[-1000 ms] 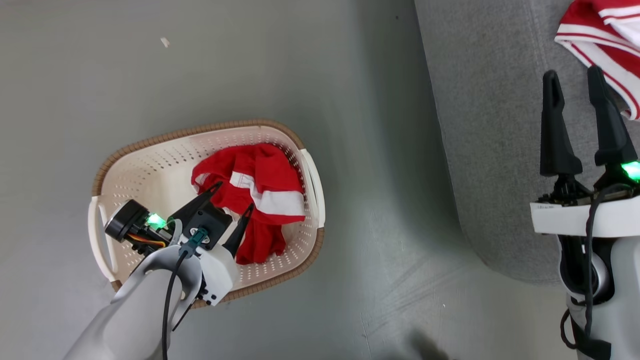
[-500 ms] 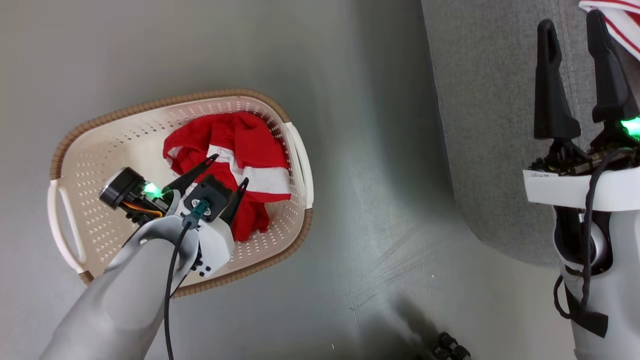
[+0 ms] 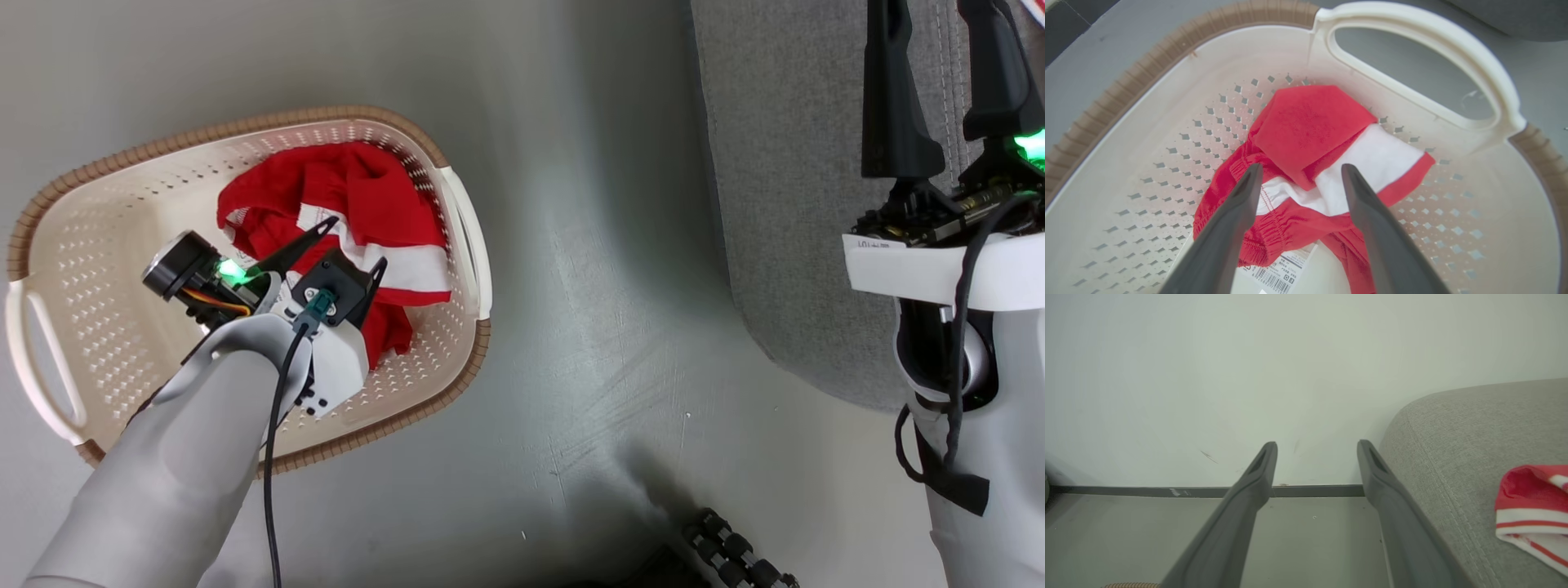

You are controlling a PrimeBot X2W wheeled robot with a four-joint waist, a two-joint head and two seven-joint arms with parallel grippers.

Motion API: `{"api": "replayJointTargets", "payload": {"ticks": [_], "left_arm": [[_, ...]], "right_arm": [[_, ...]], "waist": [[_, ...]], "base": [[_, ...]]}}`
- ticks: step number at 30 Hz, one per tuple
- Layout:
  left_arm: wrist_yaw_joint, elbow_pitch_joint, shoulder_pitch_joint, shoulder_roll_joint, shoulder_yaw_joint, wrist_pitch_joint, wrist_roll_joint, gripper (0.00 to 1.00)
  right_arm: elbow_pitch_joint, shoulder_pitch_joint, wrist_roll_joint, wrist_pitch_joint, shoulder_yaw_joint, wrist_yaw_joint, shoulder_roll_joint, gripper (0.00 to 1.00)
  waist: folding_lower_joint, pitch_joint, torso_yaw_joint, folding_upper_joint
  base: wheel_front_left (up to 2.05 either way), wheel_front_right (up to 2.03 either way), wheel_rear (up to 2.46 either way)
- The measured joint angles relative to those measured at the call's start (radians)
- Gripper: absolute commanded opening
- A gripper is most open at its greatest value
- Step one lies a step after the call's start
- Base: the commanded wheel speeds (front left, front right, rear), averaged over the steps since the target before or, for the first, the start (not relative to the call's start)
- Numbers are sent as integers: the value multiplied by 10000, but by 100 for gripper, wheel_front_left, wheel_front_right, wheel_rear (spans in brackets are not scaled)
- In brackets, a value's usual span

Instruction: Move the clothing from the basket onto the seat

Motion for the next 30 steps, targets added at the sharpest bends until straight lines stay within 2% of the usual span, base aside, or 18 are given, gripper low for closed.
{"api": "replayJointTargets", "payload": {"ticks": [25, 27, 28, 29, 30], "left_arm": [[-94, 1517, -1512, -25, -61, -27, 142, 100], [-96, 1628, -1594, -44, -61, -27, 142, 76], [-119, 1676, -1614, -52, -56, -27, 140, 44], [-165, 1730, -1627, -65, -35, -29, 138, 20], [-171, 1764, -1632, -84, -21, -36, 136, 0]], "right_arm": [[-44, -700, 560, 0, 150, 0, 0, 100], [-46, -743, 610, -2, 150, 0, 2, 100], [-44, -743, 623, -2, 150, 0, 2, 100], [-42, -744, 642, -2, 148, 0, 2, 100], [-42, -745, 662, -2, 138, 0, 2, 100]], "waist": [[0, 1169, -675, 0], [0, 1225, -712, 0], [0, 1249, -728, 0], [0, 1273, -742, 0], [0, 1294, -752, 0]], "base": [[0, 0, 0], [0, 0, 0], [0, 0, 0], [0, 0, 0], [0, 0, 0]]}}
